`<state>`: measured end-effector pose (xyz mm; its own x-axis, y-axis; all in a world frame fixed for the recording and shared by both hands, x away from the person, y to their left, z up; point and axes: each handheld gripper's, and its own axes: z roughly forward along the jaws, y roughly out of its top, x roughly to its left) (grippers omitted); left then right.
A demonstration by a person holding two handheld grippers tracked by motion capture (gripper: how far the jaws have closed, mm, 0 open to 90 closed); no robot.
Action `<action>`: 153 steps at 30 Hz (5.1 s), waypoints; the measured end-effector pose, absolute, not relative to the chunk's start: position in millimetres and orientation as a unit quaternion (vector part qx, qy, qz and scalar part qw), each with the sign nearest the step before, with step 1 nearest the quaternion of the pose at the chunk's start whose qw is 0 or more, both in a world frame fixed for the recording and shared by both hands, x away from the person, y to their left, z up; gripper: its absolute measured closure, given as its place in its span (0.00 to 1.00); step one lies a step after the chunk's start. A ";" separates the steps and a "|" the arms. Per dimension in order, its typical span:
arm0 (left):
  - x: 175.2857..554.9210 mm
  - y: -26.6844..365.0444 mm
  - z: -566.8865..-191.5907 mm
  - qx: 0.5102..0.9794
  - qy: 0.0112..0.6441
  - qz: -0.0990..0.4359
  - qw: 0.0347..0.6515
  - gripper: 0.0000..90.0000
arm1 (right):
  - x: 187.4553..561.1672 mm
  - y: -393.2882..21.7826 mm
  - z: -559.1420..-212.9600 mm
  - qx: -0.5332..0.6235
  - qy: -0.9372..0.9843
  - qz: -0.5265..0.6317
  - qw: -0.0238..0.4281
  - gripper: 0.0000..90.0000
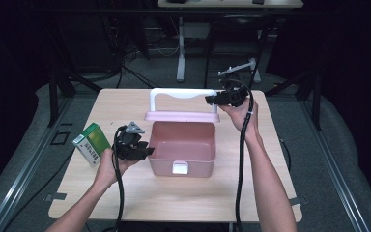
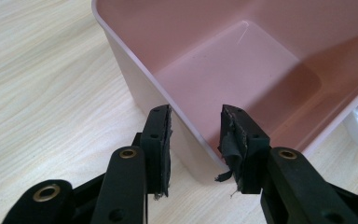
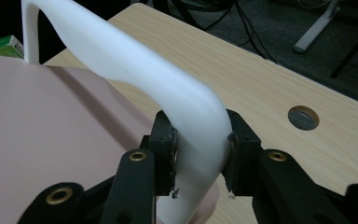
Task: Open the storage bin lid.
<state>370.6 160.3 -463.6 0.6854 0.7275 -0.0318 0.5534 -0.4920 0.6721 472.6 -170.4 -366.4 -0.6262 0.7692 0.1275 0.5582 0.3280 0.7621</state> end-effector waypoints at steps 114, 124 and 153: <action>374.1 156.4 -466.1 0.859 0.374 0.136 0.323 0.70 | 518.7 -176.2 -384.6 0.491 0.751 0.408 0.169 0.82; 374.6 155.5 -468.2 0.859 0.377 0.134 0.320 0.70 | 534.3 -180.7 -401.7 0.521 0.743 0.390 0.157 0.81; 374.0 156.6 -470.4 0.859 0.381 0.132 0.317 0.71 | 553.3 -184.6 -455.5 0.583 0.733 0.340 0.087 0.68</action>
<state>374.0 156.6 -470.4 0.6753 0.7374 -0.0158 0.5705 -0.5087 0.6448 553.3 -184.6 -455.5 -0.3054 0.9139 0.2675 0.7951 0.0902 0.5998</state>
